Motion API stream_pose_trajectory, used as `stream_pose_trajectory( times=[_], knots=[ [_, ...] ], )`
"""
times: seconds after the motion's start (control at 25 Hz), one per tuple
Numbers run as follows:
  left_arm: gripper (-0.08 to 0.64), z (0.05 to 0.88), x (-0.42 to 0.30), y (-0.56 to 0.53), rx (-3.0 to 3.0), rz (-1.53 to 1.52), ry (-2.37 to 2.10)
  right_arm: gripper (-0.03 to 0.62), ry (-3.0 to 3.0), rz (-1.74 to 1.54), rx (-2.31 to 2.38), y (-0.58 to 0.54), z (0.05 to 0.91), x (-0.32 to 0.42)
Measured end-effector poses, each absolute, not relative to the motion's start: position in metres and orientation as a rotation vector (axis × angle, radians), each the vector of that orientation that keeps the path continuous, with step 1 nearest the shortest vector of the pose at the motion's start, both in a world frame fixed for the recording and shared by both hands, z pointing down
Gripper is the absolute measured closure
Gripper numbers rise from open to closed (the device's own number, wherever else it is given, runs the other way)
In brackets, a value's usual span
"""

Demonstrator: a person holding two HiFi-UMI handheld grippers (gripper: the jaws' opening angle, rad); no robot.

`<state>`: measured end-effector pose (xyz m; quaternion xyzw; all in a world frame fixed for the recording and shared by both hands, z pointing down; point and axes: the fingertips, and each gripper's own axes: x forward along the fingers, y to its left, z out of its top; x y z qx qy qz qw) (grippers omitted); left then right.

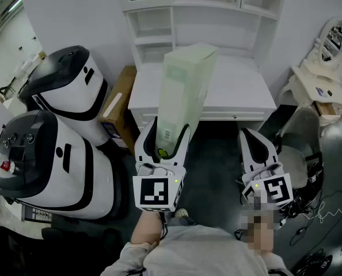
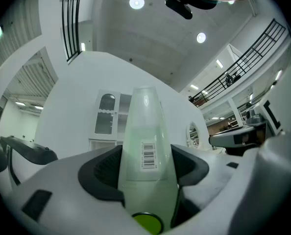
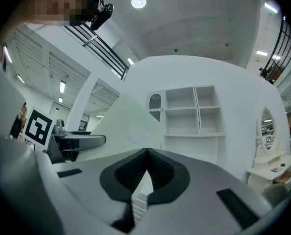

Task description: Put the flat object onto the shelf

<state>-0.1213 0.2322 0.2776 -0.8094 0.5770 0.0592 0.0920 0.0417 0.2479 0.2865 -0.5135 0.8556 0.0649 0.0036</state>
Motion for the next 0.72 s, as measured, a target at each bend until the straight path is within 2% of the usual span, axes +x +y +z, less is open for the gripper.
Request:
stream_pose_trajectory(
  times=[0.72],
  knots=[
    [0.264,0.2802,-0.1192,0.2364,-2.399,0.165,1.728,0.583,2.717,0.184,-1.58,0.2482,0.2925,0.0398]
  ],
)
